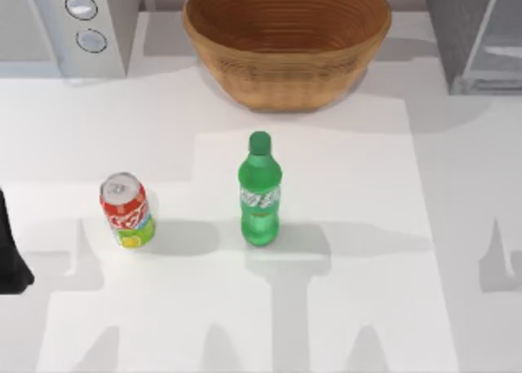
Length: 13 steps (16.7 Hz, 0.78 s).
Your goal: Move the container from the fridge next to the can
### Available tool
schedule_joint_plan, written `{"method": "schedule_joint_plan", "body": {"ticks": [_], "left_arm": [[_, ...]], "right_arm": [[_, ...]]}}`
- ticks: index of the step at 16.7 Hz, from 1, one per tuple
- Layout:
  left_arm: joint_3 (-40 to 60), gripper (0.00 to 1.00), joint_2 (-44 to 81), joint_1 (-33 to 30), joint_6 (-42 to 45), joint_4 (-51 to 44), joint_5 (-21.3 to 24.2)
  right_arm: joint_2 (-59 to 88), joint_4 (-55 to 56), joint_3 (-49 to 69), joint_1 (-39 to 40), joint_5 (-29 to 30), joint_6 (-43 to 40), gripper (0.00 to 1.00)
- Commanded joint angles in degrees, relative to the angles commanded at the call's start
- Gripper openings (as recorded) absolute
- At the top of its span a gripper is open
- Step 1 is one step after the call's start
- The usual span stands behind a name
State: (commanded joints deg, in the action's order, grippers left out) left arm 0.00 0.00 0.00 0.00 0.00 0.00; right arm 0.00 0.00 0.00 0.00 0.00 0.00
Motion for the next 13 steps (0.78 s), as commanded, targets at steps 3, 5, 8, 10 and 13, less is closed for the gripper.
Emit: {"method": "schedule_joint_plan", "body": {"ticks": [3, 5, 8, 10, 13], "left_arm": [[0.0, 1.0, 0.0, 0.0, 0.0, 0.0, 0.0], [0.0, 1.0, 0.0, 0.0, 0.0, 0.0, 0.0], [0.0, 1.0, 0.0, 0.0, 0.0, 0.0, 0.0], [0.0, 1.0, 0.0, 0.0, 0.0, 0.0, 0.0], [0.0, 1.0, 0.0, 0.0, 0.0, 0.0, 0.0]], "right_arm": [[0.2, 0.0, 0.2, 0.2, 0.1, 0.1, 1.0], [-1.4, -1.8, 1.6, 0.0, 0.2, 0.0, 1.0], [-6.5, -9.2, 5.8, -0.1, 0.3, -0.1, 1.0], [-11.1, -17.1, 9.5, -0.1, 0.3, -0.1, 1.0], [-18.6, -32.1, 15.7, -0.1, 0.2, -0.2, 1.0]]}}
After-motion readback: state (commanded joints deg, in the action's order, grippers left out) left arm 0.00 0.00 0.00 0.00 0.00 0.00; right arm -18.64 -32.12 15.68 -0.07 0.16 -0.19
